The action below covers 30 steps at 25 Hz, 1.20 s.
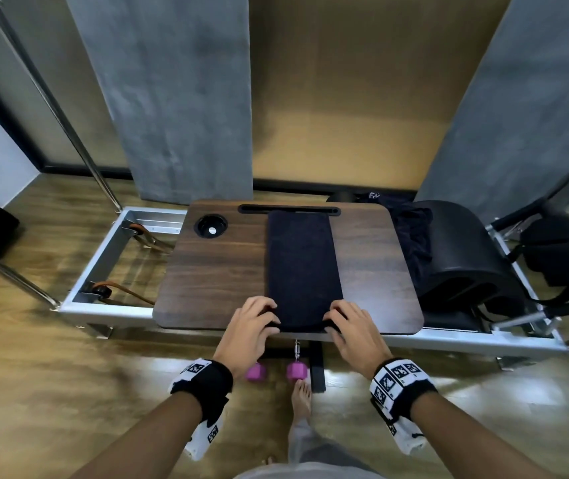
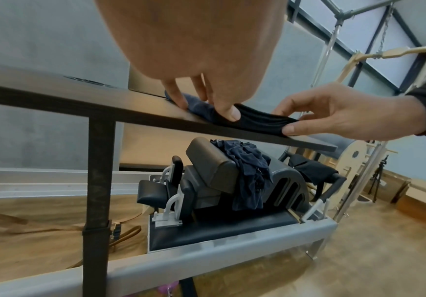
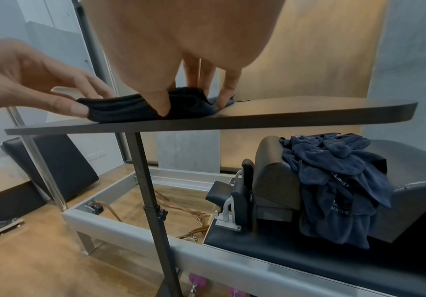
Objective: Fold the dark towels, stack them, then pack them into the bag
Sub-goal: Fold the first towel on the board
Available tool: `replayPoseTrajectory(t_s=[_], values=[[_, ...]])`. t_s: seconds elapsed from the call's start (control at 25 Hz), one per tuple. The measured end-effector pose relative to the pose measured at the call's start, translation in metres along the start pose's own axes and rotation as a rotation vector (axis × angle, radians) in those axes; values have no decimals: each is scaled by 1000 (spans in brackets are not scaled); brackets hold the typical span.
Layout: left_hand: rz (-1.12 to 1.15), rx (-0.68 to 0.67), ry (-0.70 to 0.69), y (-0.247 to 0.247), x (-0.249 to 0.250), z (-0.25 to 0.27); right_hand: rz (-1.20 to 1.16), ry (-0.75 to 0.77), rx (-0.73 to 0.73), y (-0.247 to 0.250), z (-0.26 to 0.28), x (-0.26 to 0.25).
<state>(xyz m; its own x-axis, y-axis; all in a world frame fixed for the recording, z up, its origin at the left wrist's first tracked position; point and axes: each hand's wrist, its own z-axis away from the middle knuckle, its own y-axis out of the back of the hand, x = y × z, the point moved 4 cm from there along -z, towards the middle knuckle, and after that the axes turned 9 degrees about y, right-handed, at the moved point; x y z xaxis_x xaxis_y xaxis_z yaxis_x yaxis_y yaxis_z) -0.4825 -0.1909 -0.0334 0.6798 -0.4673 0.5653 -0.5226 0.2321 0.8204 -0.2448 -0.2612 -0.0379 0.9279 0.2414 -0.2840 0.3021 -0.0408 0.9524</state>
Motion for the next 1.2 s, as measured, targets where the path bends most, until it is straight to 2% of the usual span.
replayPoseTrajectory(t_s=[0.24, 0.48, 0.6, 0.72, 0.8, 0.88, 1.0, 1.12, 1.2], values=[[87, 24, 138, 4, -5, -18, -48, -56, 17, 7, -11, 3], [189, -32, 367, 0, -17, -38, -325, -213, 51, 16, -25, 16], [325, -85, 502, 1, -26, -46, -240, -217, 55, 17, -31, 16], [379, -137, 622, 3, -30, -53, -94, -161, 136, 20, -32, 6], [371, -166, 670, 2, -32, -58, -45, -49, 265, 24, -30, -5], [367, -195, 698, 2, -31, -62, -14, 107, 331, 22, -26, -17], [356, -215, 731, 3, -30, -66, 32, 236, 237, 12, -22, -27], [332, -234, 713, 4, -26, -68, 43, 187, 135, 9, -27, -21], [241, -199, 628, 7, -19, -66, -26, 144, 86, 10, -37, -16]])
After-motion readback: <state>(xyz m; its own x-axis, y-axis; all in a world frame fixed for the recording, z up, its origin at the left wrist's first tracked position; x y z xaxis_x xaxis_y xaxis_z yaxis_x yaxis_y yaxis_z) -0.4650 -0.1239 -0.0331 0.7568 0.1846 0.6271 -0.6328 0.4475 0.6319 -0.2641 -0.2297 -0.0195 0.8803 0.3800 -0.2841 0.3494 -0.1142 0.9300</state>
